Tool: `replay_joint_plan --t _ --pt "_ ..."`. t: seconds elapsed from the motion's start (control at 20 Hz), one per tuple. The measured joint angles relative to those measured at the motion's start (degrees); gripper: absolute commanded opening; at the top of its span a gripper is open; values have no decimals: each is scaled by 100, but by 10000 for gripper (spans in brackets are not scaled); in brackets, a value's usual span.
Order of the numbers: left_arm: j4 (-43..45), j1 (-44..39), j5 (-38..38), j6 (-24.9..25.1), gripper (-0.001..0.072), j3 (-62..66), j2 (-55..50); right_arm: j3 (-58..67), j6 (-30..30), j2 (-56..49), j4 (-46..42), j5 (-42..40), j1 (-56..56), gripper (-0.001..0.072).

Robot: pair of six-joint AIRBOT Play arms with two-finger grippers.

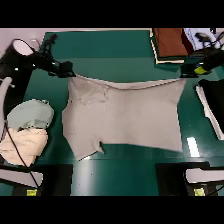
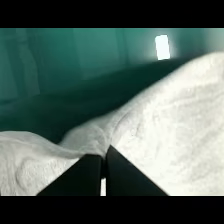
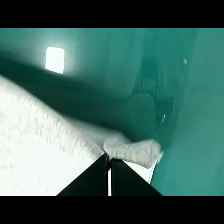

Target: Fold the shirts.

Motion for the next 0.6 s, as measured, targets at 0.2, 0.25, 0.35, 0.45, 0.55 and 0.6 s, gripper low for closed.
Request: replay_joint_plan --t 0.2,0.25,0.35,0.45,0.55,0.6 --pt "-2 286 96 44 22 203 -389 522 50 -566 -72 -15 50 11" --pt "4 348 -22 83 22 223 -433 549 50 -592 -76 20 61 11" --pt "33 426 -286 190 22 203 -481 407 26 -557 -127 70 68 11" --pt "87 459 -533 258 22 72 -514 81 -4 -426 -210 70 68 11" --pt "146 479 -695 293 22 -166 -527 -354 -17 -258 -345 37 72 11" --pt "179 487 -748 299 22 -306 -533 -573 -26 -170 -391 -17 72 11"
